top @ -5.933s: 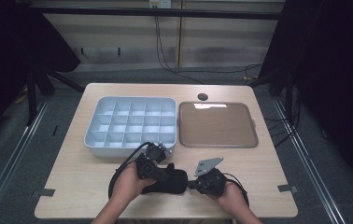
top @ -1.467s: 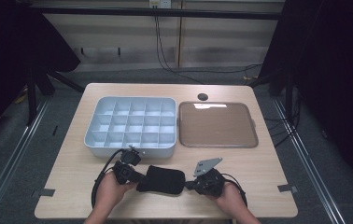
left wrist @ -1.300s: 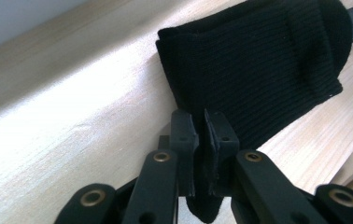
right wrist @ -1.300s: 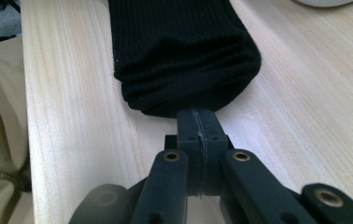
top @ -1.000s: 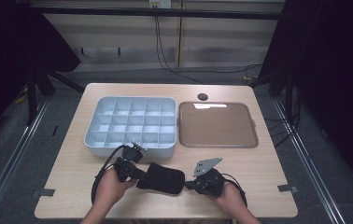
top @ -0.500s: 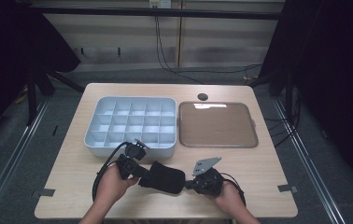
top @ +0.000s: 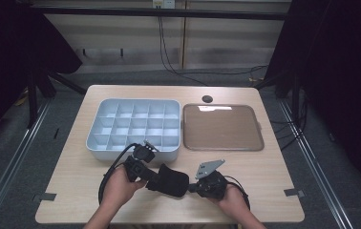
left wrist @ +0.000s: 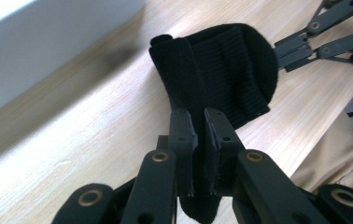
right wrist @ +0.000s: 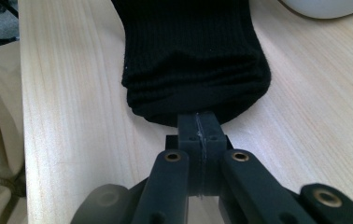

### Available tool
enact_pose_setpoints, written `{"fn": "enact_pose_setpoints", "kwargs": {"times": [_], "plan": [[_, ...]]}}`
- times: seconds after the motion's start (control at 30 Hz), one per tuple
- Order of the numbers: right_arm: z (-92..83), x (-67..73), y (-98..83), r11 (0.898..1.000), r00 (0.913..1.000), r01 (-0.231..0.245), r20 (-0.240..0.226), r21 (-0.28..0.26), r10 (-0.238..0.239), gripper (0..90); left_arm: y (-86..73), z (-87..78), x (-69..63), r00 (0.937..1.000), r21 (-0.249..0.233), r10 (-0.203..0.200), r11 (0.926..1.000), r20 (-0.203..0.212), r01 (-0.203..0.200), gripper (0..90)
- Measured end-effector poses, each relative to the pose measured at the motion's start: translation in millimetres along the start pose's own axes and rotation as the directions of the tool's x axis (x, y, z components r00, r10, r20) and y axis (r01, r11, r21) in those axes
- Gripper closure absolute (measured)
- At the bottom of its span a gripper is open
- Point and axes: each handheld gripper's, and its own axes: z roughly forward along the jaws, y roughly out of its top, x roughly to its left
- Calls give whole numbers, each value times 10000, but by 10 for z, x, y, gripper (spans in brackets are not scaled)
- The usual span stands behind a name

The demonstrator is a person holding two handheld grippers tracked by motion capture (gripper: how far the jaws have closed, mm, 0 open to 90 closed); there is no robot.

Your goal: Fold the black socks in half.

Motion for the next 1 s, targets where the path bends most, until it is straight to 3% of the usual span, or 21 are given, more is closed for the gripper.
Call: {"fn": "enact_pose_setpoints", "kwargs": {"times": [0.57,1.0], "plan": [[18,7,16,9999,9999,120,-36,-1,-120,900,150,129,-161,9986,68,361,9993,380,-364,825],[41,-4,25,10000,10000,62,-55,36,-61,900,214,255,-190,9968,-18,271,9996,750,-270,825]]}}
